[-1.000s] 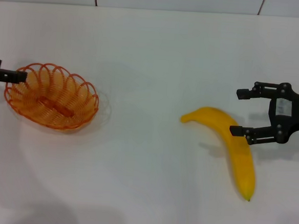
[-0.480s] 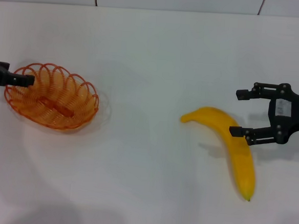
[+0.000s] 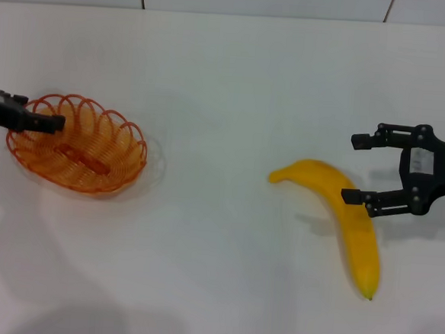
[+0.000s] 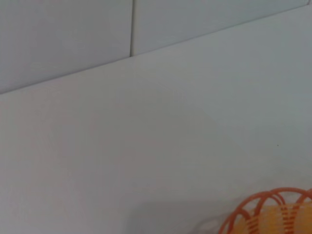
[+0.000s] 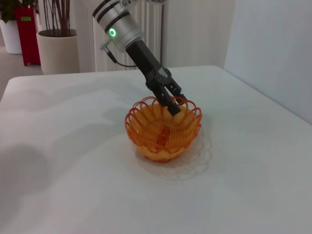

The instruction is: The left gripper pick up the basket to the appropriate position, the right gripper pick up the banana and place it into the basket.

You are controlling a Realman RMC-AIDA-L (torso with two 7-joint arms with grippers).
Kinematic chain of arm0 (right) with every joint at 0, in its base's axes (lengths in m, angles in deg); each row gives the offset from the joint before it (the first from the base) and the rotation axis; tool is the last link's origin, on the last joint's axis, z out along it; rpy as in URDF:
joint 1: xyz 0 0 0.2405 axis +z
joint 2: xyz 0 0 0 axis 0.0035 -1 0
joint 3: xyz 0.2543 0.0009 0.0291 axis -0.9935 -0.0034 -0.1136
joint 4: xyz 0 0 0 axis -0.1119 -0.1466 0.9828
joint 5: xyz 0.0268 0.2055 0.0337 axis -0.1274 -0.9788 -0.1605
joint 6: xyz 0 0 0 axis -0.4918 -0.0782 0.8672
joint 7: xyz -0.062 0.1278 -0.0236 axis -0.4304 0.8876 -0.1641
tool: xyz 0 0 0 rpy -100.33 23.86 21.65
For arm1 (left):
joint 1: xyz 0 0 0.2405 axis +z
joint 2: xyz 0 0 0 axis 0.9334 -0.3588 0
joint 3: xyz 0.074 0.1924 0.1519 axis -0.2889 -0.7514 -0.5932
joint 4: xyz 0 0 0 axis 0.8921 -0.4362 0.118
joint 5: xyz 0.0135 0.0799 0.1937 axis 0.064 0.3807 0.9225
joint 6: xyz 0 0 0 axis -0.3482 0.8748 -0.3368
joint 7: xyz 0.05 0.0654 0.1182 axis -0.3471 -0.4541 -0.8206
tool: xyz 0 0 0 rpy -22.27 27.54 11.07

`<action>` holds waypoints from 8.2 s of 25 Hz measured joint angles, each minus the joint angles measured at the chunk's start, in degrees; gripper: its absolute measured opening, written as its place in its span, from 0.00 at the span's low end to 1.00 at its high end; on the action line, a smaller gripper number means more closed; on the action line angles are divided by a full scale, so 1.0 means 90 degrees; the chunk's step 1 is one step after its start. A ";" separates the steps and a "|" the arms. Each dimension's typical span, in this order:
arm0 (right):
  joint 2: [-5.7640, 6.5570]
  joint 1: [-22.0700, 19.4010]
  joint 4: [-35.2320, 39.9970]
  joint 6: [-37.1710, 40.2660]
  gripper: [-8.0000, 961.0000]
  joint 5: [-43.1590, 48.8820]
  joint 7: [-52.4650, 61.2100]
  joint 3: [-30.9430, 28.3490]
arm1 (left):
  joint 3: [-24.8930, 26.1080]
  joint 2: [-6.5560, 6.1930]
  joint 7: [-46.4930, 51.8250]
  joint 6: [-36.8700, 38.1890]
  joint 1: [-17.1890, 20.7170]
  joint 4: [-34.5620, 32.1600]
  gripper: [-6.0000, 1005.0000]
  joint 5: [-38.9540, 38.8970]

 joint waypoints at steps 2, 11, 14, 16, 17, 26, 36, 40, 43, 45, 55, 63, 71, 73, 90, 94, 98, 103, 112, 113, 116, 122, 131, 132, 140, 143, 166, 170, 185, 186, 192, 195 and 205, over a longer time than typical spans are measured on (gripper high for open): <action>0.0000 0.0000 0.0000 0.0009 0.92 0.0000 0.0001 -0.0004 | 0.0002 0.0039 -0.0022 -0.0025 -0.0001 0.0041 0.92 0.0021; 0.0001 0.0000 0.0000 0.0022 0.92 0.0000 0.0062 -0.0012 | 0.0035 0.0049 -0.0076 -0.0037 0.0023 0.0078 0.92 -0.0006; 0.0009 0.0000 0.0000 0.0030 0.92 0.0000 0.0107 -0.0013 | 0.0072 0.0063 -0.0126 -0.0119 0.0053 0.0080 0.84 -0.0038; 0.0014 0.0000 0.0000 0.0032 0.92 0.0000 0.0136 -0.0013 | 0.0076 0.0068 -0.0146 -0.0172 0.0054 0.0094 0.79 -0.0044; 0.0016 0.0000 0.0000 0.0035 0.92 0.0000 0.0151 -0.0012 | 0.0076 0.0071 -0.0150 -0.0183 0.0055 0.0103 0.76 -0.0044; 0.0021 0.0000 0.0000 0.0042 0.92 0.0000 0.0166 -0.0013 | 0.0091 0.0091 -0.0204 -0.0193 0.0049 0.0137 0.30 -0.0045; 0.0020 0.0000 0.0000 0.0027 0.92 0.0000 0.0166 -0.0013 | 0.0078 0.0092 -0.0369 -0.0141 0.0101 0.0099 0.13 -0.0455; 0.0020 0.0000 0.0000 0.0016 0.92 0.0000 0.0166 -0.0013 | 0.0079 0.0105 -0.0505 -0.0007 0.0162 0.0089 0.12 -0.0844; 0.0013 0.0000 0.0000 0.0014 0.92 0.0000 0.0166 -0.0013 | 0.0085 0.0119 -0.0637 0.0046 0.0177 0.0102 0.11 -0.1135; 0.0011 0.0002 0.0000 0.0012 0.92 0.0000 0.0166 -0.0013 | 0.0092 0.0128 -0.0746 0.0039 0.0179 0.0149 0.11 -0.1368; 0.0000 0.0046 0.0000 -0.0003 0.92 0.0000 0.0166 0.0020 | 0.0100 0.0132 -0.1318 -0.0310 0.0177 0.0884 0.11 -0.2613; 0.0000 0.0064 0.0000 -0.0017 0.92 0.0000 0.0166 0.0038 | 0.0112 0.0161 -0.1779 -0.0510 0.0119 0.1608 0.11 -0.3387; 0.0000 0.0069 0.0000 -0.0017 0.92 0.0000 0.0166 0.0046 | 0.0121 0.0321 -0.1809 -0.0677 0.0153 0.1876 0.11 -0.3587; 0.0000 0.0069 0.0000 -0.0017 0.92 0.0000 0.0166 0.0046 | 0.0120 0.0334 -0.1792 -0.0681 0.0169 0.1937 0.11 -0.3604; -0.0010 0.0137 -0.0011 -0.0016 0.92 0.0020 0.0177 0.0046 | 0.0135 0.0446 -0.1919 -0.0779 0.0220 0.2300 0.11 -0.4012; -0.0010 0.0201 -0.0061 -0.0005 0.92 0.0146 0.0250 0.0043 | 0.0117 0.0446 -0.1926 -0.0780 0.0187 0.2302 0.11 -0.3964; -0.0010 0.0224 -0.0084 0.0005 0.92 0.0166 0.0254 0.0044 | 0.0106 0.0449 -0.1927 -0.0780 0.0185 0.2304 0.11 -0.3955; -0.0010 0.0225 -0.0088 0.0038 0.92 0.0166 0.0254 0.0013 | 0.0105 0.0451 -0.1926 -0.0779 0.0183 0.2304 0.12 -0.3936; -0.0010 0.0244 -0.0088 0.0042 0.92 0.0166 0.0254 0.0007 | 0.0139 0.0451 -0.1919 -0.0778 0.0106 0.2450 0.13 -0.3971; -0.0010 0.0244 -0.0088 0.0042 0.92 0.0166 0.0254 0.0007 | 0.0144 0.0452 -0.1915 -0.0778 0.0106 0.2450 0.13 -0.3976; -0.0010 0.0245 -0.0088 0.0042 0.92 0.0166 0.0254 0.0007 | 0.0161 0.0460 -0.1884 -0.0778 0.0114 0.2473 0.13 -0.3999; -0.0010 0.0245 -0.0088 0.0042 0.92 0.0166 0.0281 0.0007 | 0.0138 0.0469 -0.1923 -0.0778 0.0117 0.2571 0.14 -0.4081; -0.0010 0.0245 -0.0079 0.0042 0.92 0.0166 0.0316 0.0019 | 0.0120 0.0470 -0.1970 -0.0778 0.0103 0.2610 0.23 -0.4045; -0.0010 0.0245 -0.0079 0.0042 0.92 0.0166 0.0317 0.0022 | 0.0120 0.0470 -0.1971 -0.0778 0.0105 0.2612 0.24 -0.4045; -0.0010 0.0244 -0.0088 0.0042 0.92 0.0166 0.0321 0.0029 | 0.0120 0.0470 -0.1922 -0.0794 0.0144 0.2618 0.43 -0.4037; -0.0010 0.0237 -0.0089 0.0042 0.92 0.0166 0.0323 0.0018 | 0.0115 0.0470 -0.1948 -0.0850 0.0155 0.2618 0.52 -0.4023; -0.0010 0.0185 -0.0088 0.0050 0.92 0.0165 0.0331 0.0014 | 0.0111 0.0527 -0.3800 -0.0341 0.0681 0.1583 0.87 -0.4097; -0.0010 0.0183 -0.0088 0.0052 0.92 0.0165 0.0383 0.0014 | 0.0111 0.0529 -0.4376 -0.0032 0.0737 0.1519 0.87 -0.4086; -0.0020 0.0176 -0.0088 0.0017 0.92 0.0166 0.0479 0.0046 | -0.0128 0.0526 -0.4282 0.1945 0.1252 0.0474 0.87 -0.4005; -0.0020 0.0176 -0.0088 0.0006 0.92 0.0166 0.0496 0.0049 | -0.0228 0.0530 -0.4184 0.1973 0.1301 0.0381 0.87 -0.4001; -0.0031 0.0182 -0.0079 0.0016 0.92 0.0165 0.0514 0.0051 | -0.0542 0.0528 -0.3736 0.1949 0.1527 0.0065 0.87 -0.3966; -0.0036 0.0188 -0.0072 0.0033 0.92 0.0165 0.0515 0.0048 | -0.0545 0.0526 -0.3750 0.1918 0.1570 0.0077 0.87 -0.3958; -0.0089 0.0191 -0.0044 0.0036 0.92 0.0166 0.0518 0.0012 | -0.0531 0.0526 -0.4023 0.1468 0.2008 0.0165 0.87 -0.3949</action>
